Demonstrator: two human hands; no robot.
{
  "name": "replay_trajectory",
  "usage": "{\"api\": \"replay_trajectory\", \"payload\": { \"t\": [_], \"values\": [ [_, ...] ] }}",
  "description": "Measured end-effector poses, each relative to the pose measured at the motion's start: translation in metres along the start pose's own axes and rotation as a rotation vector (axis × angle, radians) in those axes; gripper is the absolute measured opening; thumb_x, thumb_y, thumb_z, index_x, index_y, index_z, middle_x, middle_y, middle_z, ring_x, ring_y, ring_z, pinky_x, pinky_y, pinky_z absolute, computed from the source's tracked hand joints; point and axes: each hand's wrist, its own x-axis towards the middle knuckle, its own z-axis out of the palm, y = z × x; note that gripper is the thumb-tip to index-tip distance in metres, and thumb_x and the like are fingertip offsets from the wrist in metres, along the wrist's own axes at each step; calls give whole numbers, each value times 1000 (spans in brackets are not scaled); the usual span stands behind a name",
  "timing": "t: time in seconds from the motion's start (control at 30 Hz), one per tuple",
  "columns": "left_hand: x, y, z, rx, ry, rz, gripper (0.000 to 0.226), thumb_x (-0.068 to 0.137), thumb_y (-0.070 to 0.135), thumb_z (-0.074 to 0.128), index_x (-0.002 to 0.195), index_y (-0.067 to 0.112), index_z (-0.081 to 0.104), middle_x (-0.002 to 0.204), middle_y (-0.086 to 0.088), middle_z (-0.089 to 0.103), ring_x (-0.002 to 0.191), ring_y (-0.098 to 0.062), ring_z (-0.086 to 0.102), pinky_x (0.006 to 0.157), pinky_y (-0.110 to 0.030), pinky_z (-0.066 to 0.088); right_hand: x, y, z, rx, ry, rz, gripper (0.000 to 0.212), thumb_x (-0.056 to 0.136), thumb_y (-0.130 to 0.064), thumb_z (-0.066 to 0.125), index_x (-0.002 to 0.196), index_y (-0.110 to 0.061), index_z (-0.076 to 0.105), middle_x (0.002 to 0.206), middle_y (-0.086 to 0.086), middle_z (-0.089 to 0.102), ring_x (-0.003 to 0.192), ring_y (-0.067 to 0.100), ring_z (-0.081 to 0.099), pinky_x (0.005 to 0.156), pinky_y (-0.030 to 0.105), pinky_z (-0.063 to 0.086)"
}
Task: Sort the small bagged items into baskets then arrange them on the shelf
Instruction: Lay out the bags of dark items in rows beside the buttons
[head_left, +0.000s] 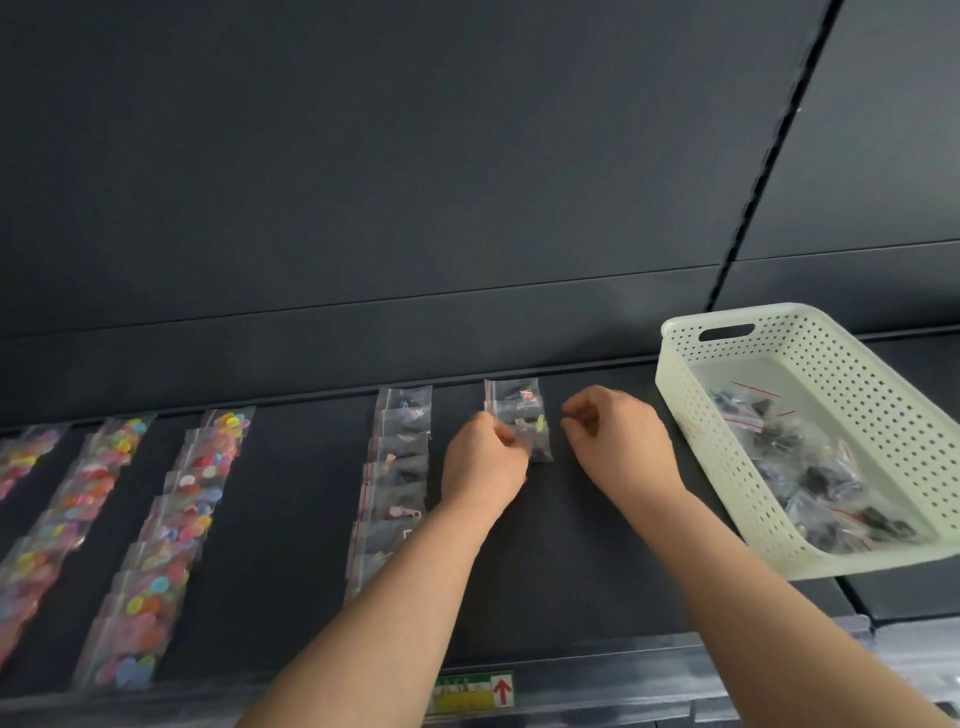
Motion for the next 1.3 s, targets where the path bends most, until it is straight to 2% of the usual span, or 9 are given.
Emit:
{"api": "replay_trajectory", "payload": {
  "t": [0.2,0.43,0.53,0.6,0.73,0.93,1.07,1.2,1.3],
  "values": [
    [-18,41,39,-83,-170,104,11,85,27,68,83,26,57,90,2,69,88,-24,70,81,-46,59,-4,31,-61,-291,199,-92,16,91,-26,54,99,-28,68,94,-7,66,96,18,56,60,29,42],
    [-45,77,94,-73,-276,193,10,87,23,67,89,28,59,97,3,68,91,-18,68,85,-42,58,-9,106,-118,-357,133,56,20,94,-22,51,97,-31,69,94,-10,68,83,14,59,65,30,51],
    [-51,86,109,-57,-268,205,12,87,26,65,98,26,61,97,5,68,88,-16,68,83,-42,59,-12,125,-137,-330,37,120,19,88,-18,57,85,-33,69,80,-14,68,70,10,62,63,29,54],
    [-52,90,115,-47,-241,198,12,87,25,63,100,27,61,97,6,68,88,-15,68,82,-42,59,-12,132,-145,-306,-125,139,11,82,-26,67,74,-32,68,72,-15,68,68,8,64,66,30,57],
    [-55,95,122,-48,-221,178,13,88,23,61,100,28,61,98,7,68,90,-14,67,83,-42,59,-13,136,-149,-372,-408,149,17,73,-44,76,86,-35,70,85,-20,66,82,7,64,81,31,56],
    [-63,99,128,-69,-236,166,11,88,22,61,97,29,60,99,6,67,90,-15,67,84,-42,59,-14,146,-149,-567,-443,158,17,77,-36,74,90,-29,67,89,-12,66,85,12,62,80,30,51],
    [-68,101,124,-100,-236,161,11,90,20,61,98,27,59,97,6,67,86,-13,67,84,-39,58,-14,144,-156,-276,-343,148,8,89,-25,56,83,-21,60,82,-3,65,74,12,60,71,29,54],
    [-73,105,111,-180,-200,178,8,92,19,61,99,23,59,95,4,66,83,-13,66,82,-38,58,-10,121,-164,194,-115,163,4,89,-22,60,87,-20,59,78,0,69,59,15,61,59,28,52],
    [-76,107,95,-277,-166,183,5,94,24,60,97,20,62,96,3,68,80,-10,65,79,-35,55,-7,98,-161,542,-15,258,9,90,-15,62,97,-19,58,74,3,70,56,16,66,65,34,59]
  ]
}}
